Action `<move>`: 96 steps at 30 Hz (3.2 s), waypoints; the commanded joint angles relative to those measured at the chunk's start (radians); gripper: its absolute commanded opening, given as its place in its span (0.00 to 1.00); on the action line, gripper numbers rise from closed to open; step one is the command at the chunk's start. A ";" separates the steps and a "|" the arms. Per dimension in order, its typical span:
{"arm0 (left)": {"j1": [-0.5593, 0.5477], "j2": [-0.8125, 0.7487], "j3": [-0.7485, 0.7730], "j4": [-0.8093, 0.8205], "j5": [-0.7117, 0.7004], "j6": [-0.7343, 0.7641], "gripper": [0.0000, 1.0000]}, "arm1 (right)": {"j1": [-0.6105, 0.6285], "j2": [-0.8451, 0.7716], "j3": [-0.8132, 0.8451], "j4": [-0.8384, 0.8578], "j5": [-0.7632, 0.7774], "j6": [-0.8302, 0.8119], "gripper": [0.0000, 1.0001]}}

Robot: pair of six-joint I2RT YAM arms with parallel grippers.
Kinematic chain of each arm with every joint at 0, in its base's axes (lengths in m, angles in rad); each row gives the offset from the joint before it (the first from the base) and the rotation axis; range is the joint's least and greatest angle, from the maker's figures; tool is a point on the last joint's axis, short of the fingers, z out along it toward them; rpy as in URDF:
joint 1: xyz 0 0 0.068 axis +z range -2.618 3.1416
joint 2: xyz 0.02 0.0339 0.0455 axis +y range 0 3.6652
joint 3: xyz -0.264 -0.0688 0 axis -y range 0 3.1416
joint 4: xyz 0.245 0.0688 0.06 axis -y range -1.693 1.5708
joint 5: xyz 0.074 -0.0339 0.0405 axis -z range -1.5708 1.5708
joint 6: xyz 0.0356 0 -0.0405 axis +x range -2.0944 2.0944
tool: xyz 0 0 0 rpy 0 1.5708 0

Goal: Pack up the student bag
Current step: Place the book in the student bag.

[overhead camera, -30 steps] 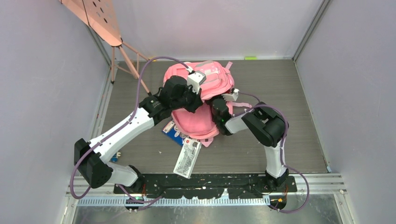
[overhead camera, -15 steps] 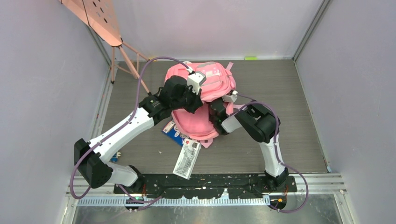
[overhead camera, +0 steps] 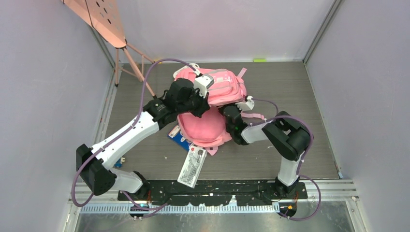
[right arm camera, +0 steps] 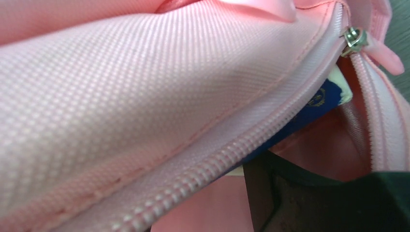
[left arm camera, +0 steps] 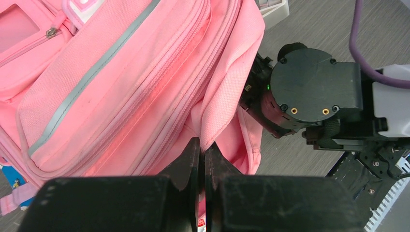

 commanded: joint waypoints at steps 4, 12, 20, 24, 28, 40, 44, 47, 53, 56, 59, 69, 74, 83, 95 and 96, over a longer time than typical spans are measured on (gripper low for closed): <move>-0.007 -0.049 0.061 0.034 0.007 0.008 0.00 | 0.002 -0.116 -0.031 -0.014 -0.036 -0.010 0.46; -0.007 -0.038 0.062 0.031 0.013 0.008 0.00 | -0.002 -0.029 0.063 0.021 -0.058 -0.095 0.29; -0.007 -0.019 0.061 0.040 0.055 -0.020 0.00 | -0.030 0.101 0.183 0.025 -0.086 -0.129 0.28; -0.007 -0.013 0.060 0.040 0.059 -0.021 0.00 | -0.033 0.147 0.223 0.074 -0.123 -0.191 0.33; -0.007 -0.011 0.060 0.034 0.032 0.000 0.00 | -0.034 0.112 0.197 0.070 -0.131 -0.240 0.46; 0.002 0.011 0.027 0.048 -0.139 0.016 0.00 | -0.027 -0.300 -0.050 -0.247 -0.283 -0.338 0.74; 0.002 0.048 0.023 0.051 -0.163 0.025 0.00 | -0.023 -0.474 -0.091 -0.444 -0.373 -0.390 0.76; 0.002 0.060 0.019 0.060 -0.155 0.017 0.00 | -0.023 -0.611 -0.104 -0.638 -0.385 -0.416 0.78; 0.005 0.079 0.020 0.063 -0.179 0.002 0.00 | -0.023 -0.828 -0.110 -0.937 -0.414 -0.465 0.81; 0.005 0.087 0.022 0.059 -0.179 -0.002 0.00 | -0.024 -0.922 -0.113 -1.025 -0.455 -0.494 0.83; 0.007 0.100 0.033 0.054 -0.159 -0.004 0.00 | -0.025 -0.959 -0.119 -1.046 -0.568 -0.588 0.85; 0.023 0.156 0.090 0.058 -0.067 -0.020 0.00 | -0.023 -0.866 -0.073 -1.072 -0.658 -0.630 0.83; 0.025 0.192 0.102 0.059 -0.048 -0.035 0.00 | -0.024 -0.852 0.013 -1.230 -0.437 -0.610 0.85; 0.024 0.302 0.161 0.119 -0.016 -0.130 0.00 | -0.024 -0.903 0.092 -1.336 -0.311 -0.681 0.88; -0.052 0.551 0.326 0.220 0.042 -0.192 0.00 | -0.024 -1.000 0.035 -1.371 -0.271 -0.621 0.88; -0.053 0.547 0.317 0.229 0.039 -0.190 0.00 | -0.024 -1.012 0.031 -1.372 -0.279 -0.619 0.88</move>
